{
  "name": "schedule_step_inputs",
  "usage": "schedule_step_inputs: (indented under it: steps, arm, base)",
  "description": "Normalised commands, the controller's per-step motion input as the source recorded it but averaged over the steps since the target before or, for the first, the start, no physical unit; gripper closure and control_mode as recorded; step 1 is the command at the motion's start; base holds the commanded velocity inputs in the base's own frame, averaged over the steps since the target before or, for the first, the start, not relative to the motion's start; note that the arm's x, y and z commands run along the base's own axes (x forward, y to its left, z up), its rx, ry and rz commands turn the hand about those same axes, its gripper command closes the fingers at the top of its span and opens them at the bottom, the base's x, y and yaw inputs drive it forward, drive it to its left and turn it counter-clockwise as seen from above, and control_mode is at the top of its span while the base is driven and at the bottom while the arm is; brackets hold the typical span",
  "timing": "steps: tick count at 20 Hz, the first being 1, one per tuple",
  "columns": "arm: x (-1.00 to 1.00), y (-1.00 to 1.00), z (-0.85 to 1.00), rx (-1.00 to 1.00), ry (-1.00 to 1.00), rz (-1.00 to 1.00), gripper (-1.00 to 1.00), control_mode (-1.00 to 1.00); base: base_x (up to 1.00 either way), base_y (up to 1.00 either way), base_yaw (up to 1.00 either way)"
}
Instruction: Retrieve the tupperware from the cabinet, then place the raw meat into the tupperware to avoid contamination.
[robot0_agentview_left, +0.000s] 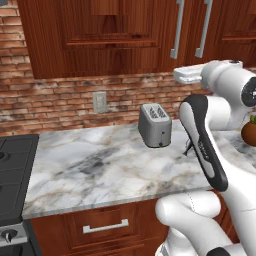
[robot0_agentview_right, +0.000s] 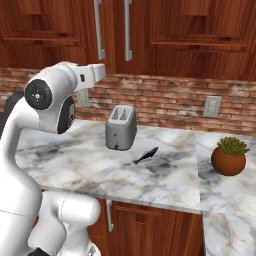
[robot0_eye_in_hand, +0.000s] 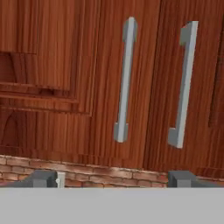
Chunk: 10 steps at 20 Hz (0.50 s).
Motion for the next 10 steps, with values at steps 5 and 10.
schedule_step_inputs:
  steps: [5,10]
  arm:
    - [0.0,0.0,0.52,0.0,-0.37,0.0,-1.0,-1.0]
    - [0.23,0.0,0.47,0.0,-0.26,0.0,-1.0,-1.0]
  base:
    - [0.0,0.0,0.0]
    - [0.0,0.0,0.0]
